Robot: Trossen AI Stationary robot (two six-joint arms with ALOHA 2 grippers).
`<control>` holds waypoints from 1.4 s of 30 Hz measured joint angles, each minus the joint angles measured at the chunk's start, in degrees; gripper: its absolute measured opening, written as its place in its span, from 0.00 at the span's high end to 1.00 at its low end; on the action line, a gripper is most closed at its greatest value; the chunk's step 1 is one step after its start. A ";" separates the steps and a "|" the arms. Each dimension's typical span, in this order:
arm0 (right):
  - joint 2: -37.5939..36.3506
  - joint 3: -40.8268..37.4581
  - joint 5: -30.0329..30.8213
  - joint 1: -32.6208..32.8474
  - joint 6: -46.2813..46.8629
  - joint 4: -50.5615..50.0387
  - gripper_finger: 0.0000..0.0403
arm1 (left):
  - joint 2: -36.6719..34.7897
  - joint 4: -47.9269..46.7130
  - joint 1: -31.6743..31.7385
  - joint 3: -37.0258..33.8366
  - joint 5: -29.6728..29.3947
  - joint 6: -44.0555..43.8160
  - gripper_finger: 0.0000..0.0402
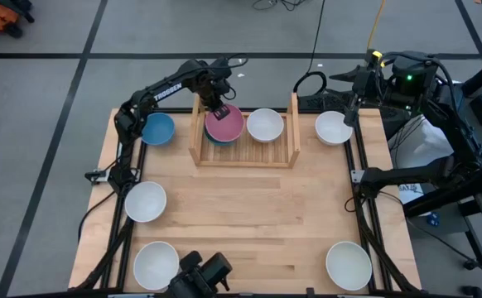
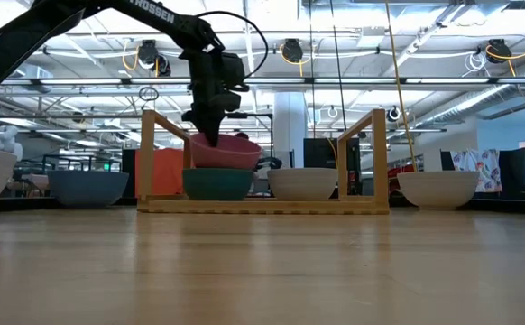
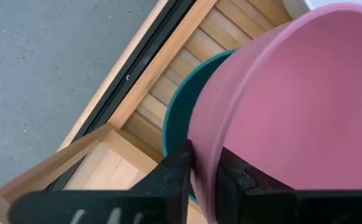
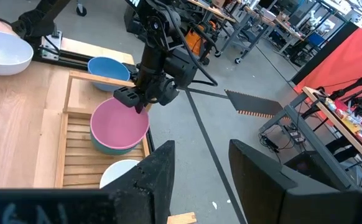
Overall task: Place and stack bowls onto a shelf
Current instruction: Stack the pink bowl on top of the dark green bowl on the shelf
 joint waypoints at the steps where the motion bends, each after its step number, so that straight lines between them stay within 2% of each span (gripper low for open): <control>1: -0.01 -0.01 0.00 0.01 -0.02 0.00 0.64 | 0.00 -0.11 0.00 0.00 -0.02 0.00 0.85; 9: -0.01 0.00 0.00 0.00 -0.02 0.00 0.64 | 0.00 -4.46 -0.09 0.00 -0.33 0.90 0.77; 36: -0.01 -0.02 0.00 0.00 0.22 0.83 0.64 | -0.85 -0.43 -1.57 0.00 -0.27 -0.62 0.76; 42: -0.01 -0.02 0.00 0.02 0.26 0.83 0.64 | -1.53 -0.37 -2.41 -0.02 -0.34 4.21 0.76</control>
